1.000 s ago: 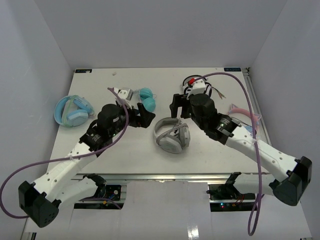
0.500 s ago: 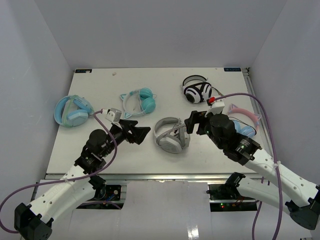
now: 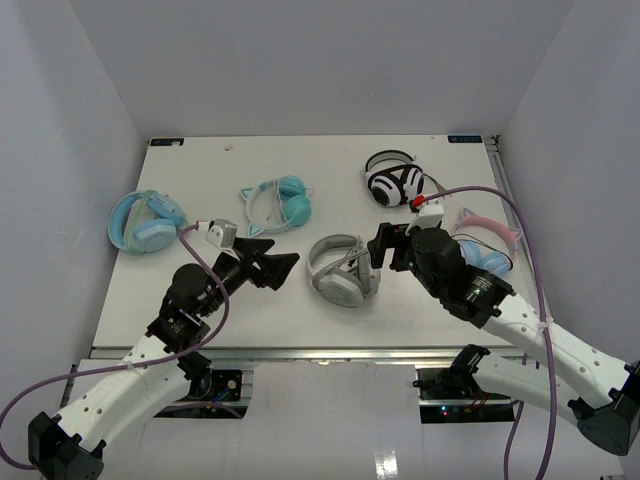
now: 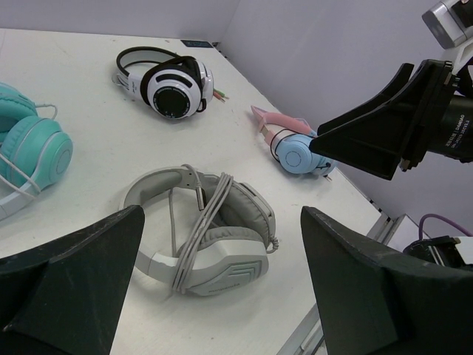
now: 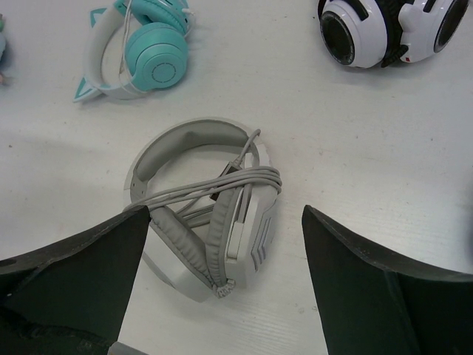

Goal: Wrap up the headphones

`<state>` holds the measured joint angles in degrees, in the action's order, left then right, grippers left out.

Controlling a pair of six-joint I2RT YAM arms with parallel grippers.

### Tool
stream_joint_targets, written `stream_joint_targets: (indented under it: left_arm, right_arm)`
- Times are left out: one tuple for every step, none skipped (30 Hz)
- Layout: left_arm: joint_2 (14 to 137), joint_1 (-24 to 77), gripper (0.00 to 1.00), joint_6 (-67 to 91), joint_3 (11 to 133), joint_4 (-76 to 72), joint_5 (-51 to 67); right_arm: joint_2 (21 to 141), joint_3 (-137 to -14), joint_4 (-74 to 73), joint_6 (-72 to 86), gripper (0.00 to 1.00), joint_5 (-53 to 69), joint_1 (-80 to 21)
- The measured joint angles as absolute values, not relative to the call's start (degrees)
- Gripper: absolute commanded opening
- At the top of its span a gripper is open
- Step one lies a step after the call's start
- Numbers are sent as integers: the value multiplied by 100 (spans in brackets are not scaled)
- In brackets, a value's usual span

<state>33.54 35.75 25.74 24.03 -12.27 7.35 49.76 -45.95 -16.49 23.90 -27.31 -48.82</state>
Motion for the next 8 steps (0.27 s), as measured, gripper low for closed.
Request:
stream_joint_targets:
  left_arm:
    - [3354, 3575, 98, 2574, 2403, -1227, 738]
    - [3354, 3575, 98, 2574, 2403, -1228, 740]
    - [3354, 3575, 98, 2573, 2403, -1229, 740]
    - [3354, 3575, 98, 2573, 2403, -1229, 740]
    - [3354, 3575, 98, 2572, 2403, -1229, 740]
    - [3354, 3575, 98, 2571, 2403, -1230, 740]
    - [3354, 3575, 98, 2571, 2403, -1232, 740]
    - [3354, 3575, 98, 2571, 2403, -1232, 740]
  right_arm:
    - [4976, -4595, -1650, 2395, 90, -2732, -4882]
    - [4976, -4595, -1651, 2399, 90, -2733, -4882]
    - [4976, -4595, -1651, 2401, 90, -2735, -4882]
    - [4976, -4595, -1651, 2402, 90, -2741, -4882]
    - [4976, -4595, -1651, 2403, 90, -2747, -4882]
    - [4976, -4595, -1651, 2403, 90, -2751, -4882]
    - [4976, -4595, -1651, 2403, 90, -2751, -4882]
    - [4976, -4595, -1651, 2403, 90, -2751, -4882]
